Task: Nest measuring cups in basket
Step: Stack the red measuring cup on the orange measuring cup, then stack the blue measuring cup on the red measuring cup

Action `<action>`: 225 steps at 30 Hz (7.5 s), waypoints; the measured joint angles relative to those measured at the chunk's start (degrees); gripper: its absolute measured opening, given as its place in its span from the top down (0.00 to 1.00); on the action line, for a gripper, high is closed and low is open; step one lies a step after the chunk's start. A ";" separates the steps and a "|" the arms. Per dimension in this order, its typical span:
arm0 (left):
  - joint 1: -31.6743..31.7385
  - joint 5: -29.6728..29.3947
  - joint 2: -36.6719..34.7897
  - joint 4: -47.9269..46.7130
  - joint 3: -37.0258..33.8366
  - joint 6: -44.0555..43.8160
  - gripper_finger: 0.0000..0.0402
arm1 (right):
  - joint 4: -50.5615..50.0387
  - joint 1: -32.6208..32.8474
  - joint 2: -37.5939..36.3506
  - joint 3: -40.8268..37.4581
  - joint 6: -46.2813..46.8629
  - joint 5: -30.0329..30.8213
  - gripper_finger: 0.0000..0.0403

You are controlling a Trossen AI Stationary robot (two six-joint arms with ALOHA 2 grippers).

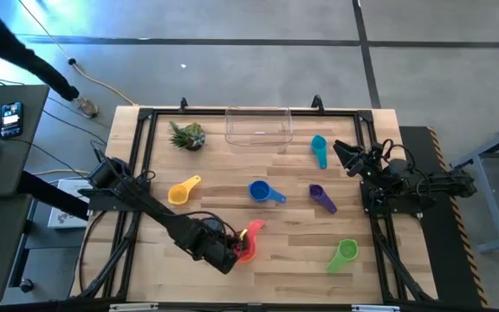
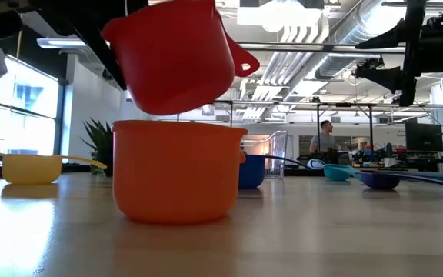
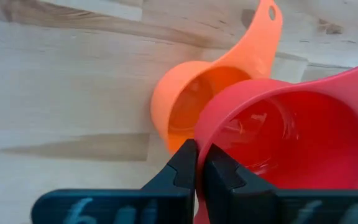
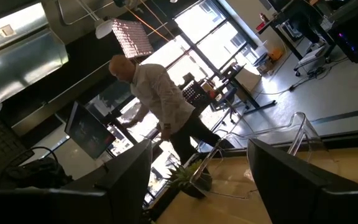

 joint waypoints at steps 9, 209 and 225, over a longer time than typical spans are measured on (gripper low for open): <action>0.55 2.26 3.29 2.73 -0.09 1.96 0.99 | 0.46 -0.01 -0.04 0.00 -0.46 0.01 0.36; 14.01 3.99 -32.53 -8.96 -19.76 33.00 0.90 | -39.92 21.67 110.14 80.96 -86.49 -40.05 1.00; 14.01 3.99 -32.53 -8.82 -19.76 33.05 0.90 | -39.23 23.09 110.25 80.96 -86.47 -39.22 0.95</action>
